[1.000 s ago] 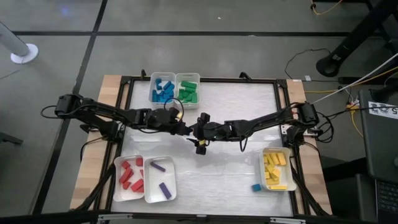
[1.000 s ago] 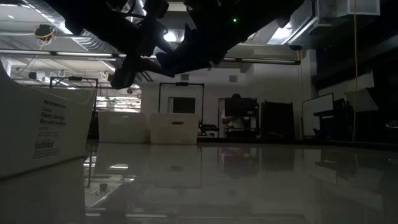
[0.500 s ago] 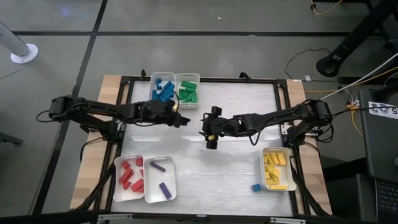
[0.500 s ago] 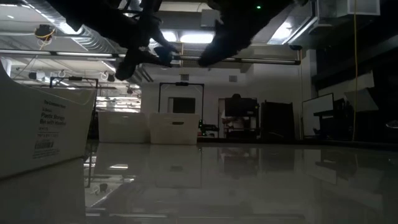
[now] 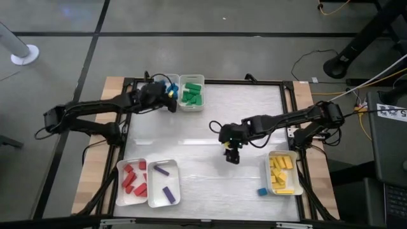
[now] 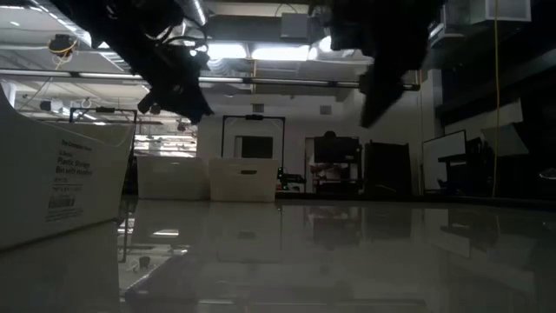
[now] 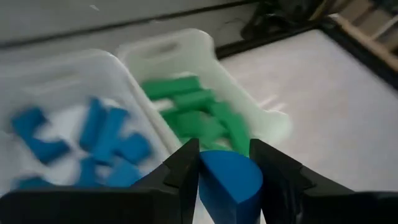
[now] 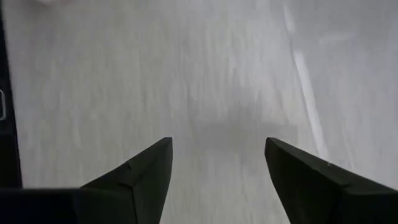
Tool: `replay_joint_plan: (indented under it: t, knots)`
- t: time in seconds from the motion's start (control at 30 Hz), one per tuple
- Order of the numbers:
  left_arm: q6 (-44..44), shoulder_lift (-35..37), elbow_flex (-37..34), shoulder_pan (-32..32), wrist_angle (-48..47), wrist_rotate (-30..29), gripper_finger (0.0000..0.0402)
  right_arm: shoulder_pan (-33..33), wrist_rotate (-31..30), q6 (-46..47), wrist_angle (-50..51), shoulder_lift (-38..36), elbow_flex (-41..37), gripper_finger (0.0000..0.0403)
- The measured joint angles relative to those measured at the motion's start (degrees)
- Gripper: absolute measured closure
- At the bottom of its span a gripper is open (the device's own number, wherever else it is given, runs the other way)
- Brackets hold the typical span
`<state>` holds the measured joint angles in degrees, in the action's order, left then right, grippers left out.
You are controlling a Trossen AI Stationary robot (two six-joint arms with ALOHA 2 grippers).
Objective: Sort blocks
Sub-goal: Put the blue block into the top left white bin
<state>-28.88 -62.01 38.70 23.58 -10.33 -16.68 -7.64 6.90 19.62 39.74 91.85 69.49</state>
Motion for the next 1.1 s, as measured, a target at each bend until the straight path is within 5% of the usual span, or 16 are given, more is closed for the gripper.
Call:
replay_joint_plan:
  t: [0.5,0.83,1.1]
  knots:
    - [20.2,-0.3,0.0,8.8,-1.2,-0.8,0.0260,-17.4,-7.3,15.0,8.7,0.0,0.0,0.0149]
    - [19.8,-0.3,0.0,11.0,-1.2,-0.7,0.0198,-31.2,-13.1,22.4,8.9,0.0,0.0,0.0149]
    - [18.5,-0.3,0.0,10.9,-1.2,-0.7,0.0189,-39.7,-16.5,22.5,8.8,3.1,0.0,0.0149]
